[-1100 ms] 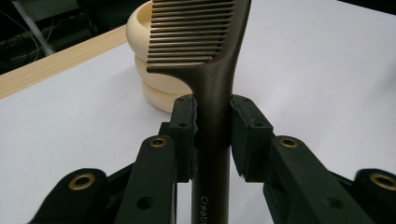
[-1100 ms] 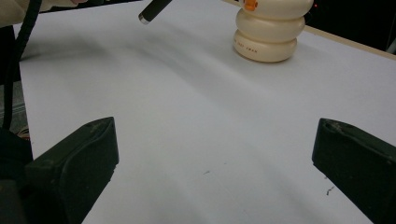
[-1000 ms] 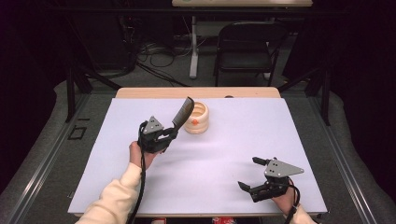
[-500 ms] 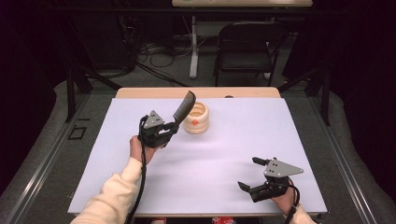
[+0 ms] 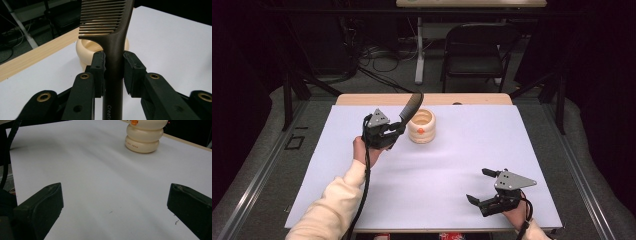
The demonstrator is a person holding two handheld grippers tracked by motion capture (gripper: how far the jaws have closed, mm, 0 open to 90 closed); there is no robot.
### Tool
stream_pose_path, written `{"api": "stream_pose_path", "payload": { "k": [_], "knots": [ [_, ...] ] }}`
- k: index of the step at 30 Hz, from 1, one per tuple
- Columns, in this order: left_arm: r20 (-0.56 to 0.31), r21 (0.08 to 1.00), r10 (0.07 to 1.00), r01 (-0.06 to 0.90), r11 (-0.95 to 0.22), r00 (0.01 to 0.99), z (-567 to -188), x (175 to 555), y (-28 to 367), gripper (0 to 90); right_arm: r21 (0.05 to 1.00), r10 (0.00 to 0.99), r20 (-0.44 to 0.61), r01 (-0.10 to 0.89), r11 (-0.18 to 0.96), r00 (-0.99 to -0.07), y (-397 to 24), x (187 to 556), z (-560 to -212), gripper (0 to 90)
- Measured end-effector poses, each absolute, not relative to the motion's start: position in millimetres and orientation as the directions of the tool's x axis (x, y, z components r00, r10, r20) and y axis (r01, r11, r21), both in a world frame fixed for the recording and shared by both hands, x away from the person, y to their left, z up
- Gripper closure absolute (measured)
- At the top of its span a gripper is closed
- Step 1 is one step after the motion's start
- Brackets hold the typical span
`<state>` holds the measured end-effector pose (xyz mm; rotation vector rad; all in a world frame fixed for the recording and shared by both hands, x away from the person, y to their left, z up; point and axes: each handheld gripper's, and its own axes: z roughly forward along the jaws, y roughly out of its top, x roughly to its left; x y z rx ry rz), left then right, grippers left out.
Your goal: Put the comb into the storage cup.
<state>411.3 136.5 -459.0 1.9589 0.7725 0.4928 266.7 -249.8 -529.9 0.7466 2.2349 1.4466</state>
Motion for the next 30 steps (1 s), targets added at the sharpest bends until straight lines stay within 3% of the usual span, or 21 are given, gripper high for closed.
{"api": "stream_pose_path", "payload": {
  "k": [30],
  "knots": [
    [0.038,0.894,0.68,0.279,-0.35,0.732,-431.9,442.1,114.0,72.0,0.916,0.612,-0.025,0.228,0.331,-0.79,-250.5,267.1,-529.9,0.0]
  ]
}}
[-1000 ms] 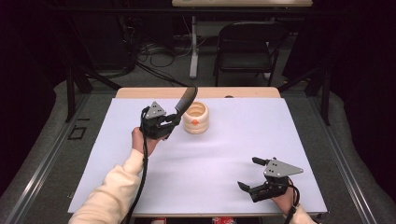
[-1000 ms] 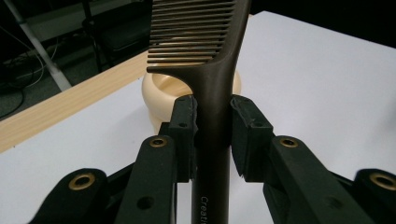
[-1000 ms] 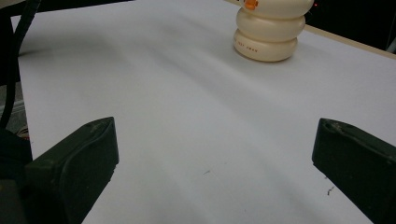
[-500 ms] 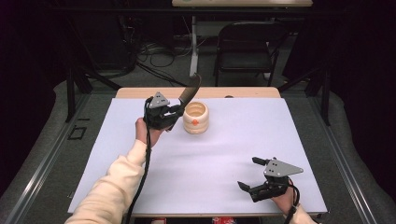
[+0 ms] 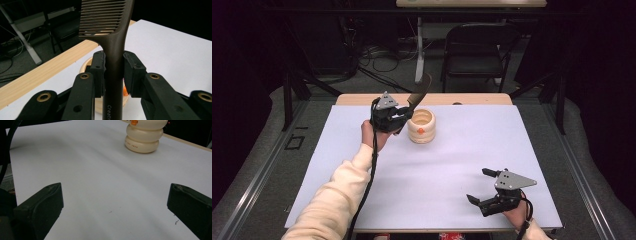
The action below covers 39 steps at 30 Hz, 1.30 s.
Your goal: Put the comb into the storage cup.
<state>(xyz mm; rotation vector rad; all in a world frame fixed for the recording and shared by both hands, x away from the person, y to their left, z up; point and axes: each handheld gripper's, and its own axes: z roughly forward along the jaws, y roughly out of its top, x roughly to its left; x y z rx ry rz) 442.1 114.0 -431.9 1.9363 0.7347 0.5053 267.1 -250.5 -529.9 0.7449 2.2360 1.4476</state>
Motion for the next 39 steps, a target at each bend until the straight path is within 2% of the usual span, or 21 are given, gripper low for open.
{"api": "stream_pose_path", "payload": {
  "k": [39],
  "knots": [
    [0.032,0.924,0.695,0.244,-0.295,0.719,-423.9,475.4,87.7,72.0,0.914,0.619,-0.024,0.233,0.332,-0.785,-250.9,267.6,-530.3,0.1]
  ]
}}
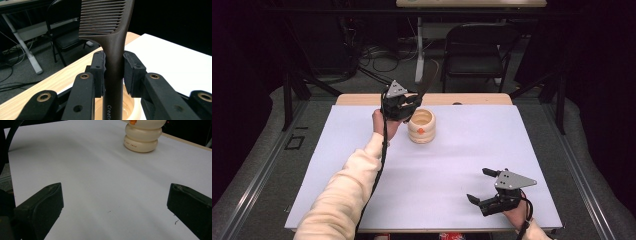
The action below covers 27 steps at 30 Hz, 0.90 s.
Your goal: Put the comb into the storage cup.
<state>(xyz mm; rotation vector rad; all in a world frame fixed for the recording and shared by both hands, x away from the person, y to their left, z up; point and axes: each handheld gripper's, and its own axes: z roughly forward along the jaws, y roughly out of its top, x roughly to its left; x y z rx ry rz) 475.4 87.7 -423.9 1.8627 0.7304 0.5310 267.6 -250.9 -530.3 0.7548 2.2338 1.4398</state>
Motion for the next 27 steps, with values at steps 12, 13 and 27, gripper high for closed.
{"api": "stream_pose_path", "payload": {
  "k": [12,13,27],
  "knots": [
    [0.032,0.932,0.694,0.228,-0.28,0.719,-419.6,482.3,81.3,72.0,0.915,0.618,-0.023,0.233,0.33,-0.786,-250.9,267.6,-530.4,0.1],
    [0.032,0.932,0.694,0.228,-0.28,0.719,-419.6,482.3,81.3,72.0,0.915,0.618,-0.023,0.233,0.33,-0.786,-250.9,267.6,-530.4,0.1],
    [0.014,0.945,0.677,0.211,-0.249,0.735,-424.6,489.6,76.4,72.0,0.914,0.619,-0.02,0.237,0.33,-0.785,-250.8,267.6,-530.7,0.1]
  ]
}}
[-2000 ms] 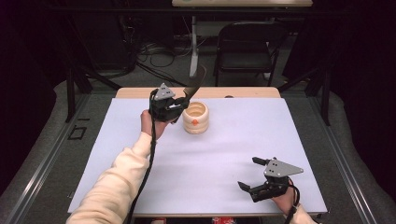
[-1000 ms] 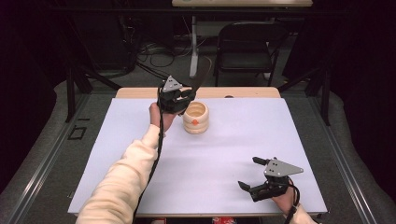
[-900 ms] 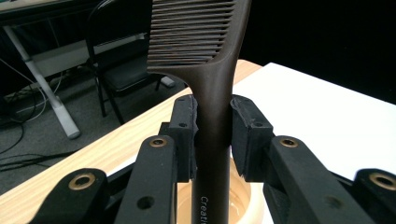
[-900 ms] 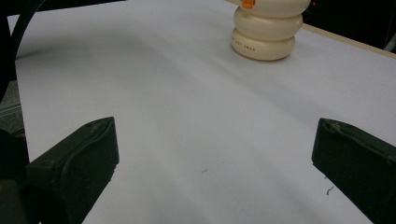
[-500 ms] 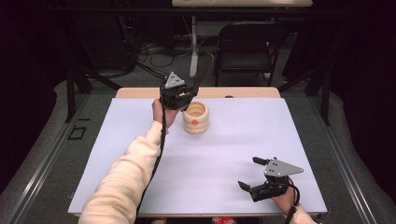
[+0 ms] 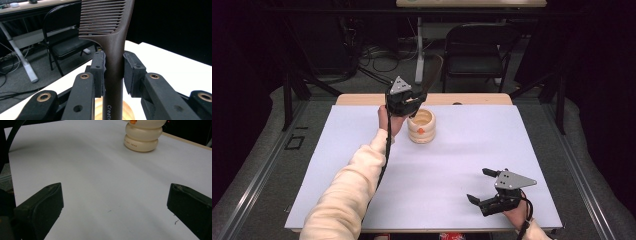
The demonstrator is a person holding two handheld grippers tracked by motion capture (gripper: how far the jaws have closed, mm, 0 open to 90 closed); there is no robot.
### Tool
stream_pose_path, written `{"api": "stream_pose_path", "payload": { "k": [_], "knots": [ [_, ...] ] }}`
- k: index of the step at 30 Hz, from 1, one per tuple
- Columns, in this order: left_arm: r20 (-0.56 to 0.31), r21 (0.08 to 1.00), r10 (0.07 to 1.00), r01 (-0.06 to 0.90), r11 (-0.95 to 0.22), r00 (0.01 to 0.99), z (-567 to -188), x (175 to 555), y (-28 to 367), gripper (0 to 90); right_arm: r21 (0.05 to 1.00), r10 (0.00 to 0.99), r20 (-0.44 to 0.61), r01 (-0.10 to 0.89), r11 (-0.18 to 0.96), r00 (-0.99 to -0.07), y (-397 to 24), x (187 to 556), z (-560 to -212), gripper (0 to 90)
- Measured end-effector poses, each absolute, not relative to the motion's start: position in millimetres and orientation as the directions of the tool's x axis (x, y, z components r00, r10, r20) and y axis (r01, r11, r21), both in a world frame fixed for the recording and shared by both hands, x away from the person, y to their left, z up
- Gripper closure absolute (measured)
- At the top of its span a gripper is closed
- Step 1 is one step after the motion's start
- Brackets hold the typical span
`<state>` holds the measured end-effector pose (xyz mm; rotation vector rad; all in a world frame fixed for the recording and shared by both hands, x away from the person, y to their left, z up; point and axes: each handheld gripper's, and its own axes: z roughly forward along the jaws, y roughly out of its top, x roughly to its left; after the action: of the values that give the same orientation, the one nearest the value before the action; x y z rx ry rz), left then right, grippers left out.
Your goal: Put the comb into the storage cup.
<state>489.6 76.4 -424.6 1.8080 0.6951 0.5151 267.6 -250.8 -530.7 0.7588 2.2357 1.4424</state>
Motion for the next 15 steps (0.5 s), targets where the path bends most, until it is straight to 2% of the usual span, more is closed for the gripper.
{"api": "stream_pose_path", "payload": {
  "k": [15],
  "knots": [
    [0.011,0.951,0.683,0.203,-0.234,0.731,-431.9,496.2,67.4,72.0,0.913,0.618,-0.019,0.239,0.332,-0.786,-250.6,267.7,-530.8,0.1]
  ]
}}
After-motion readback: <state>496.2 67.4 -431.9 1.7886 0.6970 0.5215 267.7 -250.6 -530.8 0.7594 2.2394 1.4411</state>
